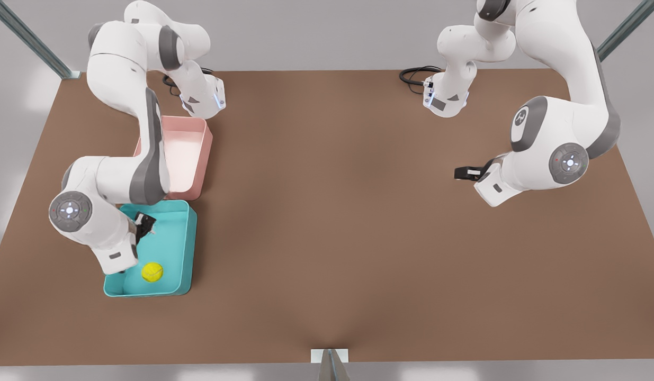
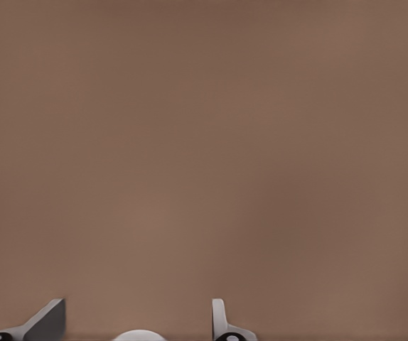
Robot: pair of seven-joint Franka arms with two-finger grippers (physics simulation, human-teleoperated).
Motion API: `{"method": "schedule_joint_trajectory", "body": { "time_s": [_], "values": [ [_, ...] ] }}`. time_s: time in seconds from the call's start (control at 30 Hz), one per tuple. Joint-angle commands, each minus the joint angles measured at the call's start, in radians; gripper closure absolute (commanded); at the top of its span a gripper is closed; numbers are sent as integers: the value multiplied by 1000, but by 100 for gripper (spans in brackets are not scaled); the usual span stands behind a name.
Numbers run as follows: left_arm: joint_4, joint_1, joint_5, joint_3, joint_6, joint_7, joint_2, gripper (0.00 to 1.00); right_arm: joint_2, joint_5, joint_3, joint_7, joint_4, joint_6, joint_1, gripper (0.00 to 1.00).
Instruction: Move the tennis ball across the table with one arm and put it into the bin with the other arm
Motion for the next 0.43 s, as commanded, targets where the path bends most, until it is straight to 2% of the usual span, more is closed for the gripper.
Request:
{"method": "schedule_joint_trajectory", "body": {
  "time_s": [0.0,0.07,0.1,0.4],
  "values": [
    [0,3,7,0,-4,-8,-5,0,-162,-45,11,1242,-84,-255,-16,0],
    [16,4,16,3,-3,-8,-5,0,-355,-70,122,1251,-307,-166,-119,0],
    [16,4,16,3,-1,-8,-5,0,-395,-79,126,1252,-359,-143,-120,0],
    [17,4,18,3,0,-7,-2,0,-423,-74,124,1252,-373,-144,-123,0]
  ]
}}
